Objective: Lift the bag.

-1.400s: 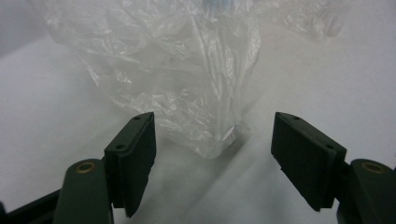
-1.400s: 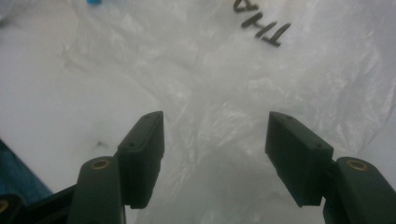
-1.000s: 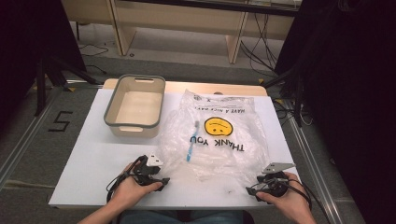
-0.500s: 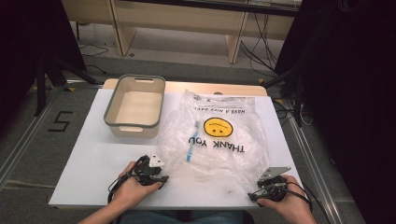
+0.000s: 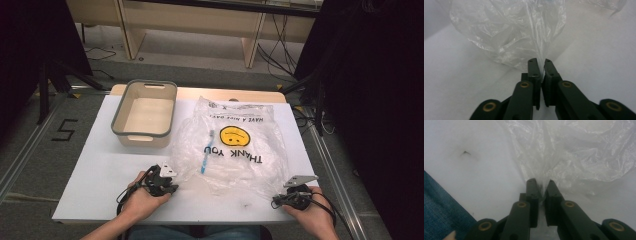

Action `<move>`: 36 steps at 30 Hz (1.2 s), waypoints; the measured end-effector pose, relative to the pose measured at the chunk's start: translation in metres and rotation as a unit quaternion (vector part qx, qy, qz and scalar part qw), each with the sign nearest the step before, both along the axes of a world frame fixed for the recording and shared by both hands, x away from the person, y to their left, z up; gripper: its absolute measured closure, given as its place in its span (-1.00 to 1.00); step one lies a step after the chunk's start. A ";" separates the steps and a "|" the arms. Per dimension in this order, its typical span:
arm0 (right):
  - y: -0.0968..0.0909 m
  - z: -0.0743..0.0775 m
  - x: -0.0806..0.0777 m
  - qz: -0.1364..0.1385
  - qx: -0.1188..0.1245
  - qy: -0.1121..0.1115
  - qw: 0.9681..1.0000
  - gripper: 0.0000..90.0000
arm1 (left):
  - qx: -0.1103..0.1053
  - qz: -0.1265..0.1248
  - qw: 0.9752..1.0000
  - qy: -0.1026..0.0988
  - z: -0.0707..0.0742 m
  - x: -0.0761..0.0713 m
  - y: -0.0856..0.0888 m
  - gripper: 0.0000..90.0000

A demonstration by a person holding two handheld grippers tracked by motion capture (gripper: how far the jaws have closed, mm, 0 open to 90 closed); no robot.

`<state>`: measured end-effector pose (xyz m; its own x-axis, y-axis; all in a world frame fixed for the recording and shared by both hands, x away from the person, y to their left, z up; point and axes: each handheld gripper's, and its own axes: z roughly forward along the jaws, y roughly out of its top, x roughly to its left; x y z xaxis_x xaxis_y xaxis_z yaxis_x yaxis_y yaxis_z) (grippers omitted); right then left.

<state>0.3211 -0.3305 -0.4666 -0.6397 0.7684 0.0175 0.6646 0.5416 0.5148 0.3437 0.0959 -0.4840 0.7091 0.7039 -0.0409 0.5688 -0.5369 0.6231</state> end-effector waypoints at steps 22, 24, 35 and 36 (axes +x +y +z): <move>-0.015 0.010 0.003 -0.065 0.044 -0.035 0.996 0.98 | -0.042 -0.017 0.994 -0.104 0.032 -0.007 0.007 0.99; -0.016 0.013 0.003 -0.072 0.051 -0.048 0.995 0.98 | -0.046 -0.017 0.992 -0.118 0.037 -0.008 0.007 0.99; -0.022 0.029 0.005 -0.102 0.068 -0.110 0.986 0.99 | -0.065 -0.019 0.982 -0.175 0.058 -0.008 0.003 0.99; -0.022 0.030 0.005 -0.105 0.069 -0.116 0.985 0.99 | -0.066 -0.019 0.981 -0.179 0.060 -0.007 0.003 0.99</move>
